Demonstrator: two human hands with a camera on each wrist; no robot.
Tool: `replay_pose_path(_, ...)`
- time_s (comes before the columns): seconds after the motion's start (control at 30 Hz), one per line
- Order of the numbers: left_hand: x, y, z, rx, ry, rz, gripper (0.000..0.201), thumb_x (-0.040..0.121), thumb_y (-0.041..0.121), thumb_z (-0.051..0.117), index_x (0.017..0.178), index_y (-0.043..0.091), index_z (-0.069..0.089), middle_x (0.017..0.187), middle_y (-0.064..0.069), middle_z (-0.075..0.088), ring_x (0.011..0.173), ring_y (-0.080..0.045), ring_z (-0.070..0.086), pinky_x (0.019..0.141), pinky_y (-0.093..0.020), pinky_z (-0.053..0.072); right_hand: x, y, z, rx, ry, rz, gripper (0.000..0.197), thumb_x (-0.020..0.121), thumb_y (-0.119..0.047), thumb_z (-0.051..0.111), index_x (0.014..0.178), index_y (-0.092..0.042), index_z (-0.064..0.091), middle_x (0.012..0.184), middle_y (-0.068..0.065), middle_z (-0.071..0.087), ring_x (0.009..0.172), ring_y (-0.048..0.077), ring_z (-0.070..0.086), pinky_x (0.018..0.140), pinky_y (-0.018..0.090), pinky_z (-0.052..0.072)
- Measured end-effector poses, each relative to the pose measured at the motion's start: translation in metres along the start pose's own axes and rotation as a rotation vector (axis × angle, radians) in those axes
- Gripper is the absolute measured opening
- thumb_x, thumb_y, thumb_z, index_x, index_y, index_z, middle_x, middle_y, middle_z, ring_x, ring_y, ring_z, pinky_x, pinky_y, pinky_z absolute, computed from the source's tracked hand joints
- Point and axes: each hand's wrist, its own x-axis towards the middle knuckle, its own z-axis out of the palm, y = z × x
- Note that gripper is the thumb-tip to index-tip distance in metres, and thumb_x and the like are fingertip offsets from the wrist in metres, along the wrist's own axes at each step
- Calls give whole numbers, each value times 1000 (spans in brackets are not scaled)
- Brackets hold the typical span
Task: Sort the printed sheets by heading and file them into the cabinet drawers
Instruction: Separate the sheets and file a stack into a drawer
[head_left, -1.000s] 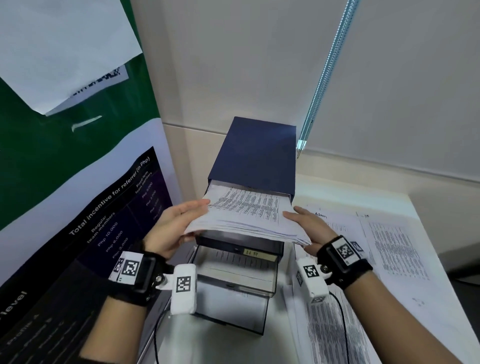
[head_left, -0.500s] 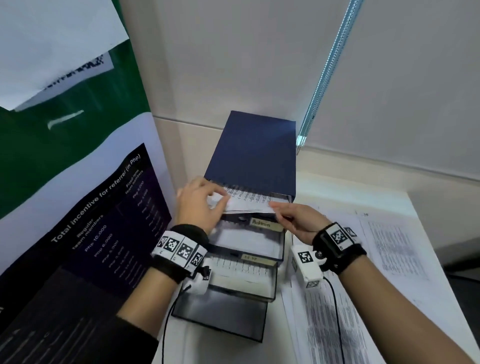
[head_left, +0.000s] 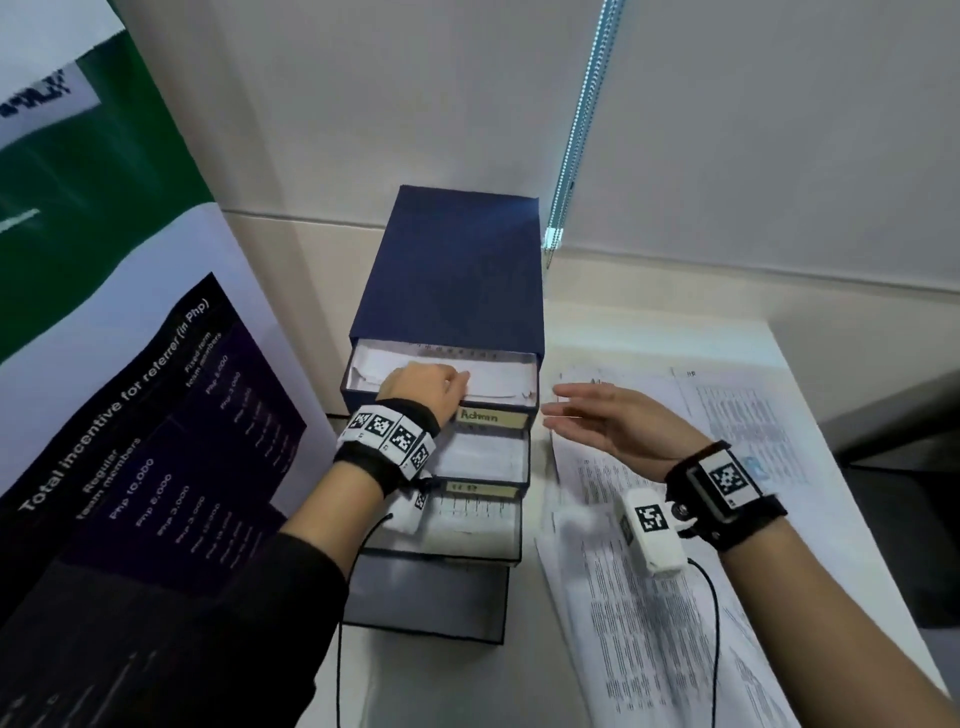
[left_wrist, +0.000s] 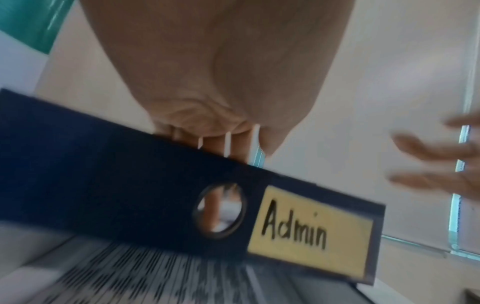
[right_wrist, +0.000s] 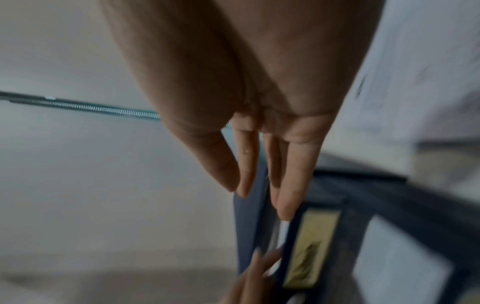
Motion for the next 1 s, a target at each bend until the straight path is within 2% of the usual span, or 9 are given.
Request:
replay_pose_path(0.13, -25, 35, -4, 48, 153, 34, 22, 94, 37, 51, 107, 29, 66, 106, 1, 68, 104, -21, 60, 95, -37, 44, -14, 56, -84, -454, 318, 47, 22, 94, -7, 58, 114, -3, 65, 110, 19, 69, 97, 28, 67, 92, 37, 55)
replay_pose_path(0.2, -51, 64, 4, -120, 363, 158, 14, 91, 31, 55, 101, 28, 65, 100, 4, 62, 100, -18, 56, 93, -37, 43, -24, 96, -128, -889, 456, 182, 26, 92, -17, 63, 116, -10, 64, 117, 15, 67, 94, 24, 64, 91, 35, 52)
replay_pose_path(0.27, -76, 95, 22, -304, 383, 305, 11, 89, 25, 56, 97, 26, 64, 88, 5, 58, 86, -16, 54, 81, -32, 45, -33, 138, -163, -1158, 511, 394, 45, 87, -32, 68, 125, -9, 59, 126, 13, 62, 105, 26, 61, 94, 32, 46)
replay_pose_path(0.33, -95, 120, 58, -460, 127, 338, 12, 90, 23, 56, 98, 25, 65, 77, 7, 55, 73, -11, 52, 70, -28, 46, -37, 176, -192, -1322, 476, 540, 56, 78, -55, 70, 110, -9, 63, 120, 12, 64, 107, 26, 61, 101, 35, 43)
replay_pose_path(0.4, -108, 133, 109, -510, -210, 203, 21, 90, 24, 59, 110, 23, 65, 78, 7, 60, 74, -11, 57, 75, -30, 52, -41, 208, -206, -1343, 566, 567, 67, 66, -64, 75, 101, -10, 56, 116, 15, 60, 105, 28, 59, 98, 40, 44)
replay_pose_path(0.53, -134, 129, 207, -358, -720, -214, 63, 93, 31, 60, 148, 12, 37, 137, -8, 55, 125, -24, 53, 102, -29, 43, -62, 242, -194, -1371, 729, 443, 92, 68, -58, 76, 135, -10, 35, 129, 17, 46, 118, 33, 50, 95, 45, 50)
replay_pose_path(0.7, -146, 142, 260, -518, -510, -470, 63, 92, 26, 61, 147, 9, 36, 132, -12, 56, 121, -27, 54, 100, -29, 42, -72, 249, -205, -1210, 689, 305, 93, 70, -44, 82, 141, -10, 32, 133, 18, 45, 123, 33, 49, 100, 42, 45)
replay_pose_path(0.83, -142, 161, 267, -603, -330, -468, 45, 90, 24, 65, 131, 11, 51, 118, -8, 61, 105, -24, 58, 88, -25, 44, -77, 251, -211, -1320, 612, 93, 57, 87, -35, 67, 130, -9, 40, 124, 10, 51, 102, 24, 60, 85, 33, 54)
replay_pose_path(1.0, -141, 173, 268, -713, -303, -379, 10, 77, 34, 73, 84, 27, 71, 104, -2, 70, 97, -18, 64, 89, -27, 50, -88, 226, -249, -1042, 681, 28, 12, 91, -18, 57, 81, -13, 53, 80, 1, 57, 64, 16, 48, 52, 18, 34)
